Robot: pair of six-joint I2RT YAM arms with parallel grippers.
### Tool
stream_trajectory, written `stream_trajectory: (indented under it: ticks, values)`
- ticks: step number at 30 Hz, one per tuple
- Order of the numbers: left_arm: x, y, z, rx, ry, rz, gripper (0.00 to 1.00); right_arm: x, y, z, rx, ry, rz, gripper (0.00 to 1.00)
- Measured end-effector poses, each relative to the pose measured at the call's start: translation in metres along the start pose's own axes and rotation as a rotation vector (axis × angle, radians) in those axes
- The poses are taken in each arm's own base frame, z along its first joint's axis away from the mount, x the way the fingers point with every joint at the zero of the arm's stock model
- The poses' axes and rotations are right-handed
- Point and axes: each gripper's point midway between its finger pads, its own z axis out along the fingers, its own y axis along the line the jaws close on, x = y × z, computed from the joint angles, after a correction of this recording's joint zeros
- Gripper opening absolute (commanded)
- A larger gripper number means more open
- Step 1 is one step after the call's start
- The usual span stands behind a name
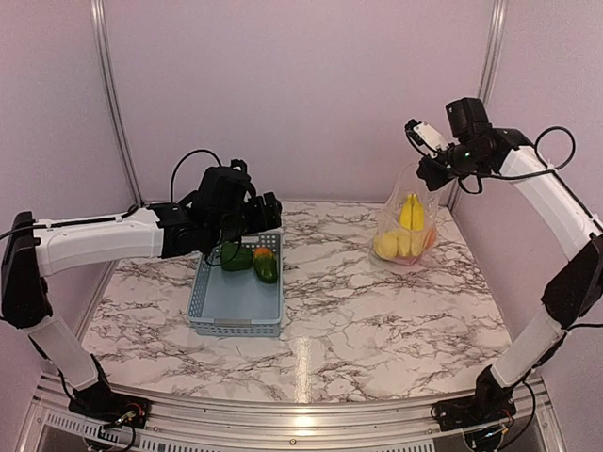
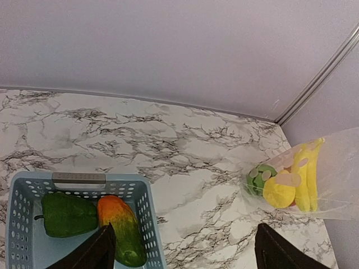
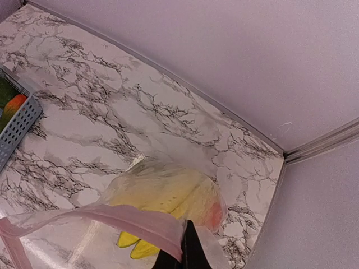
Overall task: Place the food in the zip-top bag and seal the zipper
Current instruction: Adjust the zipper food storage bag at the center of the board, then pick up the fake fruit from the bin.
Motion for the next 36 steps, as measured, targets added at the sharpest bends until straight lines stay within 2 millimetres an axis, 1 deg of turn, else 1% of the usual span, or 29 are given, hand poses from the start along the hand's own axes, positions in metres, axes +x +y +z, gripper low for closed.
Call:
stream_trajectory:
  ticks: [2, 4, 6, 9, 13, 15, 18, 21, 25, 28, 36]
  values:
    - [0.008, 0.023, 0.005, -0.049, 0.034, 0.007, 0.86, 0.004, 0.005, 0.004, -0.025, 0.007, 0.002, 0.00]
    - [0.021, 0.044, 0.011, -0.088, 0.086, 0.013, 0.86, 0.007, 0.010, 0.007, -0.047, 0.015, 0.005, 0.00]
    - [0.036, 0.058, 0.016, -0.111, 0.144, 0.014, 0.86, 0.011, 0.014, 0.010, -0.070, 0.023, 0.005, 0.00]
    - [0.056, 0.064, 0.025, -0.112, 0.215, 0.003, 0.85, 0.012, 0.018, 0.010, -0.090, 0.021, 0.007, 0.00]
    - [0.090, 0.069, 0.042, -0.122, 0.315, -0.012, 0.79, 0.009, 0.022, 0.006, -0.115, 0.005, 0.009, 0.00]
    - [0.104, 0.072, 0.050, -0.131, 0.353, -0.027, 0.77, 0.008, 0.026, 0.005, -0.142, -0.005, 0.009, 0.00]
    - [0.121, 0.079, 0.062, -0.149, 0.399, -0.060, 0.74, 0.005, 0.039, 0.000, -0.215, -0.028, 0.007, 0.00]
    - [0.131, 0.087, 0.069, -0.171, 0.423, -0.100, 0.72, 0.008, 0.055, -0.006, -0.285, -0.039, -0.004, 0.00]
    - [0.134, 0.091, 0.073, -0.183, 0.427, -0.142, 0.70, 0.015, 0.070, -0.013, -0.341, -0.043, -0.016, 0.00]
    - [0.136, 0.092, 0.076, -0.188, 0.425, -0.162, 0.70, 0.015, 0.075, -0.015, -0.363, -0.049, -0.020, 0.00]
    - [0.155, 0.102, 0.089, -0.221, 0.454, -0.185, 0.66, 0.017, 0.081, -0.015, -0.395, -0.052, -0.023, 0.00]
